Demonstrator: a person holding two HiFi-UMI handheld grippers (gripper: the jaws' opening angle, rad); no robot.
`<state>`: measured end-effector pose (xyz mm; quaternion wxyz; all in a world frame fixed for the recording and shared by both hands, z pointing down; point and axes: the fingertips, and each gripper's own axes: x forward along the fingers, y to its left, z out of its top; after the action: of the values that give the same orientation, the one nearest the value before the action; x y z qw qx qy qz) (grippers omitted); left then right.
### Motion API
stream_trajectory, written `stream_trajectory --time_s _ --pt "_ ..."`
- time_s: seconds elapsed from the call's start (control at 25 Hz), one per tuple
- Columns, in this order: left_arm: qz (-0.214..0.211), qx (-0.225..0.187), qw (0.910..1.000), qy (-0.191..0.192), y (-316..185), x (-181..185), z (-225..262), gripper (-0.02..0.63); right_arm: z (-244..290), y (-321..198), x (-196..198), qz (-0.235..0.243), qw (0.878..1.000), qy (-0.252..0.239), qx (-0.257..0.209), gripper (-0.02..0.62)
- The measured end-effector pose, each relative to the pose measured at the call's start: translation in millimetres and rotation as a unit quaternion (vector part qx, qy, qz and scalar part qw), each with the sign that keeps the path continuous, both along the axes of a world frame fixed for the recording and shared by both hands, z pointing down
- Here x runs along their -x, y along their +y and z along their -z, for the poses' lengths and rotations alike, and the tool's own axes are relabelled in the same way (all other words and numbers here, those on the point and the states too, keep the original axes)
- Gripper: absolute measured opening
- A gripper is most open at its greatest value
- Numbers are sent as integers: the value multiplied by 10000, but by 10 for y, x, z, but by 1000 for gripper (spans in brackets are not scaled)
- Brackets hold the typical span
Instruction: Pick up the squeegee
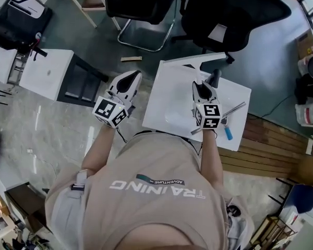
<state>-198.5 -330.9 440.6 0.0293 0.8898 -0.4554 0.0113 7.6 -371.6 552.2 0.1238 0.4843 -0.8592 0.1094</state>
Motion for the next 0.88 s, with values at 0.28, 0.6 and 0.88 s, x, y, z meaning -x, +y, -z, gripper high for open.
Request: stream_trajectory --time_s 0.28,0.6,0.88 --pt "-57 -35 9999 117 -87 -207 18 11 632 32 -413 -206 9983 -129 -524 87" --pt "-279 -67 9994 191 -79 -593 17 11 1250 160 -721 -242 9928 -170 -1158 87" --pt "-316 -104 9993 158 27 -803 56 11 1731 314 -925 -248 9889 -367 -1418 87"
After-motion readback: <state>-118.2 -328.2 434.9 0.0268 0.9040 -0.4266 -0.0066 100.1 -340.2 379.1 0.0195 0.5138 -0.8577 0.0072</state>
